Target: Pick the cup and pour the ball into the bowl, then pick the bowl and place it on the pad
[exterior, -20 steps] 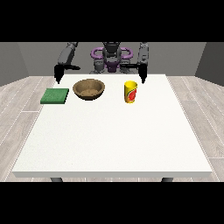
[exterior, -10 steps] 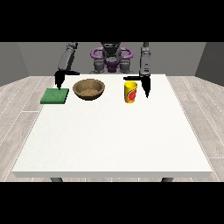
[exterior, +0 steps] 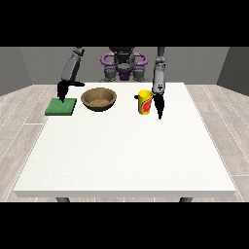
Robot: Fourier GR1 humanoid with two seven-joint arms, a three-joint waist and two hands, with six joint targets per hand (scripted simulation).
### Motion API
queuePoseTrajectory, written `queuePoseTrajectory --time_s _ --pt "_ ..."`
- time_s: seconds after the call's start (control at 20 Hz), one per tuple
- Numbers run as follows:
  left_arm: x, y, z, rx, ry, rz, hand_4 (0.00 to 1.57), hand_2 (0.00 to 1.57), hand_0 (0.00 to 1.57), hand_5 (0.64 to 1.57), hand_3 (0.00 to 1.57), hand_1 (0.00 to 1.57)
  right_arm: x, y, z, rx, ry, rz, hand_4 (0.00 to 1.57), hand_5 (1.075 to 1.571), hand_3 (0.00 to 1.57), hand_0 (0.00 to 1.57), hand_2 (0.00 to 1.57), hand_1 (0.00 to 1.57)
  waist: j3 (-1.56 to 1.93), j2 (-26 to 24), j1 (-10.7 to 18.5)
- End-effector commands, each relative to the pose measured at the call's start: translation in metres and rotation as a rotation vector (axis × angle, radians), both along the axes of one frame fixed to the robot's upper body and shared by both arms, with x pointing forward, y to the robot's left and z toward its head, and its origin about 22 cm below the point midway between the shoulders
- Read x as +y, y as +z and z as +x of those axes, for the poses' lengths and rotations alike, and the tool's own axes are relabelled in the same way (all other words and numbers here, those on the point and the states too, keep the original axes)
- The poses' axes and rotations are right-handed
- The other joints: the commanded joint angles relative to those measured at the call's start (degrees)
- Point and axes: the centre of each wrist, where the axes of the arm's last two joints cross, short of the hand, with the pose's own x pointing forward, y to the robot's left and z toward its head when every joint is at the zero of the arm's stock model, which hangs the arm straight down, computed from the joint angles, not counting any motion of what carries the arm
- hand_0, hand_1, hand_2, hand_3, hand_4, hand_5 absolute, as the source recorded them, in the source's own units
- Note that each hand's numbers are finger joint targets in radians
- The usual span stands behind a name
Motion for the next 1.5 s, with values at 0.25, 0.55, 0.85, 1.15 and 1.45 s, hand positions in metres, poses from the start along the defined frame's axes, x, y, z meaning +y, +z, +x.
queuePoseTrajectory --time_s 0.25,0.55,0.85,1.15,1.45 --pt "0.013 0.012 0.010 -0.119 0.178 0.102 1.11 1.57 1.35 1.560 1.57 1.35 -0.037 0.022 0.005 -0.105 0.003 -0.024 0.00 1.543 0.00 0.00 0.00 0.00 0.08 6.40 -4.33" --pt "0.022 0.003 -0.003 -0.049 0.284 0.124 1.20 1.57 1.37 1.529 1.57 1.37 -0.045 0.056 0.017 -0.117 0.025 -0.067 0.16 1.549 0.00 0.00 0.26 0.00 0.03 6.59 -6.71" --pt "0.016 0.023 0.000 0.012 0.404 0.398 1.25 1.57 1.39 1.530 1.57 1.39 -0.022 0.035 0.028 0.038 0.062 -0.039 0.23 1.553 0.12 0.00 0.21 0.00 0.25 -3.43 -8.46" --pt "-0.014 0.018 0.007 0.062 0.423 0.686 1.21 1.57 1.43 1.557 1.57 1.43 -0.016 0.044 0.048 0.078 0.067 -0.047 0.32 1.553 0.00 0.00 0.25 0.00 0.28 -7.27 -7.38" --pt "-0.048 -0.019 -0.010 0.135 0.329 1.031 1.14 1.57 1.41 1.570 1.57 1.41 -0.025 0.004 0.029 0.218 0.003 -0.020 0.34 1.551 0.15 0.00 0.20 0.00 0.44 -15.62 -2.62"
